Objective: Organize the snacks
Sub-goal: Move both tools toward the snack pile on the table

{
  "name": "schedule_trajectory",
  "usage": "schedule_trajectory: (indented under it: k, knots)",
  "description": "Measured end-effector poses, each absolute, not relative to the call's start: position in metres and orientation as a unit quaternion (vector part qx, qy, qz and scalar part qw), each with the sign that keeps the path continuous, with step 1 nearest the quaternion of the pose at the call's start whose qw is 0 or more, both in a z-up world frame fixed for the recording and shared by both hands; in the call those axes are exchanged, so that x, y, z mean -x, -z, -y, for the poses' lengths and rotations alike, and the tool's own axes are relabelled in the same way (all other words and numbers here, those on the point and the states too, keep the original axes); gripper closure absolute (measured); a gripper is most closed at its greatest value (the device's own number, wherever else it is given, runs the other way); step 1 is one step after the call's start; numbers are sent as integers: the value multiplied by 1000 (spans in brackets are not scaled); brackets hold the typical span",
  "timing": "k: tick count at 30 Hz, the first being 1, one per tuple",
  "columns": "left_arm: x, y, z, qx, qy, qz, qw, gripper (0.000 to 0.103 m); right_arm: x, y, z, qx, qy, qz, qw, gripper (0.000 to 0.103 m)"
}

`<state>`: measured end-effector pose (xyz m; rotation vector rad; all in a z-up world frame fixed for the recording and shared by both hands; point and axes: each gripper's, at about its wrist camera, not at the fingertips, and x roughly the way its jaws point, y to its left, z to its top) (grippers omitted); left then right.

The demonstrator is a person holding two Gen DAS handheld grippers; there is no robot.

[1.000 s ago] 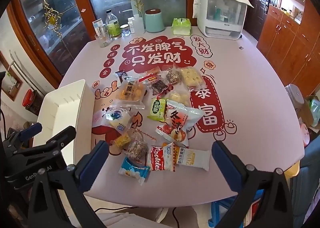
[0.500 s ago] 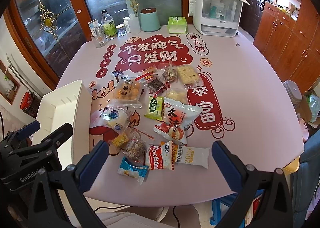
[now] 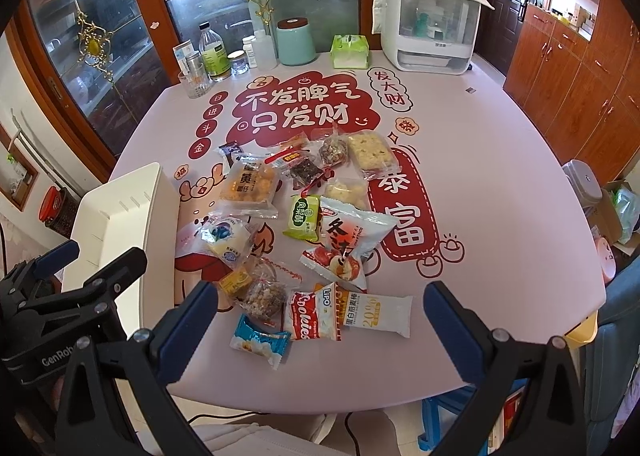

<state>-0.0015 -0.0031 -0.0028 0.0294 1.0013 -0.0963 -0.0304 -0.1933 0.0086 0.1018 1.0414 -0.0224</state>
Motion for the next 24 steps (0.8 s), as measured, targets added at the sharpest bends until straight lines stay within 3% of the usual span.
schedule_trajectory:
  k: [24]
  knots:
    - [-12,9,4,-29,60,-495,866,1,23,-8,192,-51,24,-505,862,0]
